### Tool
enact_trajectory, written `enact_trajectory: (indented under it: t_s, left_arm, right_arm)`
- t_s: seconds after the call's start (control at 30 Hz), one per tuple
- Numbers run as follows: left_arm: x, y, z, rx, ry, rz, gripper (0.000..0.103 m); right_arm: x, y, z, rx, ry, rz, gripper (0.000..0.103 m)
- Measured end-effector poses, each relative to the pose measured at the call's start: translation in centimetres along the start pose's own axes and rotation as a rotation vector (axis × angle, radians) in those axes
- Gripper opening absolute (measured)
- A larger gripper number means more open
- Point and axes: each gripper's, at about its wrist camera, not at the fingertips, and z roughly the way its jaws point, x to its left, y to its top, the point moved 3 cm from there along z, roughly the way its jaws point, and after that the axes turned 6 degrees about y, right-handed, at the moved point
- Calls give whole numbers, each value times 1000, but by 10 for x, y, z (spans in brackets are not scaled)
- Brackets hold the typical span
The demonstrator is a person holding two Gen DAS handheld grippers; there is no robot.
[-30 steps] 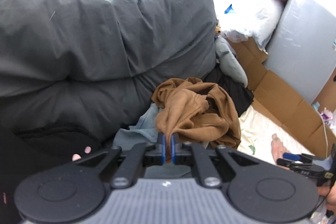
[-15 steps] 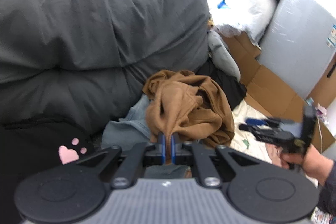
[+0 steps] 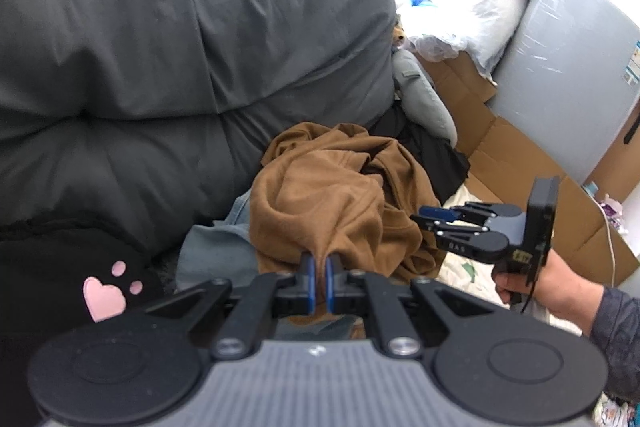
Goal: Fold clothes
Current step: 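Grasp the brown T-shirt hem with the right tool beside the left tool, then lift the brown T-shirt with both tools and shake it out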
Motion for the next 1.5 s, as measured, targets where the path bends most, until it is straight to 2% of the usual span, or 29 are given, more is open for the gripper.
enact_trajectory:
  t_s: [0.13,0.3,0.37,0.67,0.83,0.9,0.93,0.97,1.03,1.3,1.5]
  left_arm:
    - [-3,-6,7,8,23,23,5]
    - [-1,-7,9,23,46,9,6]
    - [-2,-7,10,26,49,14,5]
    - [1,-9,5,18,78,19,5]
    - [2,-10,8,19,78,10,5]
    - [2,-9,8,14,75,12,5]
    - [2,-8,8,11,73,13,5]
    - [2,-8,8,9,72,14,5]
    - [3,-8,7,4,71,12,5]
    - [-8,-7,-6,-29,62,22,5]
    - [-24,-2,-18,-59,44,44,5]
  right_arm:
    - [-8,-7,2,23,-3,-35,31]
    - [5,-7,-5,-39,22,-113,31]
    - [9,-10,0,-21,16,-144,31]
    - [-3,-16,12,13,-34,-129,32]
    - [-1,-24,24,79,-27,-146,32]
    - [-1,-27,29,100,-35,-156,30]
    - [-3,-28,30,109,-34,-147,22]
    - [-4,-28,32,119,-28,-136,8]
    - [-7,-30,32,130,-25,-120,7]
    - [-25,-38,-13,107,-26,28,5]
    - [-45,-47,-63,102,-80,118,3]
